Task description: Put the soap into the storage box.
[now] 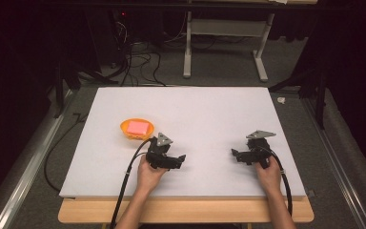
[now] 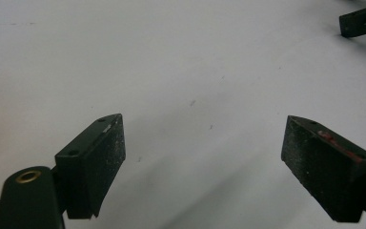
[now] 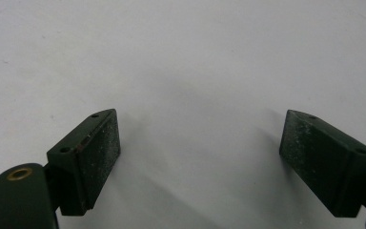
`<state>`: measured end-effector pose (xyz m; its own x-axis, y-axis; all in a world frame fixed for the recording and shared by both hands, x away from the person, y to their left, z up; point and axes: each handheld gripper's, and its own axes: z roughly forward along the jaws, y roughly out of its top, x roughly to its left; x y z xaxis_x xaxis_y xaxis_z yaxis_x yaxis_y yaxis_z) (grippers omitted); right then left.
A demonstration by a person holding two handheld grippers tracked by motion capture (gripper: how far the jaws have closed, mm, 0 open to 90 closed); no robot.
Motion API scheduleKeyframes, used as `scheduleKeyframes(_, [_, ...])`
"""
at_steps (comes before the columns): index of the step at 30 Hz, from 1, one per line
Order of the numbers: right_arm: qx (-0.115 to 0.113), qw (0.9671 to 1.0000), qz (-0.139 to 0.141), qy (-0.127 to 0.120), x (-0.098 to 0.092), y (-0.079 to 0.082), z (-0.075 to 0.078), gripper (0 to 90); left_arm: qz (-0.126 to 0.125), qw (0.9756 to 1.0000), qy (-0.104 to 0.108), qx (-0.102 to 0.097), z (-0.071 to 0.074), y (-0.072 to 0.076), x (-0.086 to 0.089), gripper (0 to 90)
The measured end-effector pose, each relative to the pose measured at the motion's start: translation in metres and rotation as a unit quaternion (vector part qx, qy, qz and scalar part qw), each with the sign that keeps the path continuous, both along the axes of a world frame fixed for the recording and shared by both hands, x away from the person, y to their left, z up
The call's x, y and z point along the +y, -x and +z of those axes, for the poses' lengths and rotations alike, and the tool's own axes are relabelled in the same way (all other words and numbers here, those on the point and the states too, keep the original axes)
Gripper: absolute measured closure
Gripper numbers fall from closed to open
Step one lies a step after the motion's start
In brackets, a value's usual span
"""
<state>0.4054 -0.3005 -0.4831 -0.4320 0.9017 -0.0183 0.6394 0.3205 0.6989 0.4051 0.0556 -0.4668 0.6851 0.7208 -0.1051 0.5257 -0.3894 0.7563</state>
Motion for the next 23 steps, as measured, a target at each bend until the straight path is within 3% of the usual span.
scheduleKeyframes(4, [0.000,1.0000,0.000,0.000,0.000,0.000,0.000,14.3,0.009,0.9999,-0.010,-0.002,-0.006,-0.002,-0.002,15.9])
scheduleKeyframes(11, [0.000,1.0000,0.000,0.000,0.000,0.000,0.000,14.3,0.029,0.9984,-0.047,-0.011,-0.018,-0.006,-0.005,15.9])
scheduleKeyframes(19, [0.000,1.0000,0.000,0.000,0.000,0.000,0.000,14.3,0.033,0.9976,-0.056,-0.022,-0.020,-0.005,-0.007,15.5])
scheduleKeyframes(23, [0.000,1.0000,0.000,0.000,0.000,0.000,0.000,14.2,0.033,0.9981,-0.050,-0.015,-0.020,-0.006,-0.006,15.4])
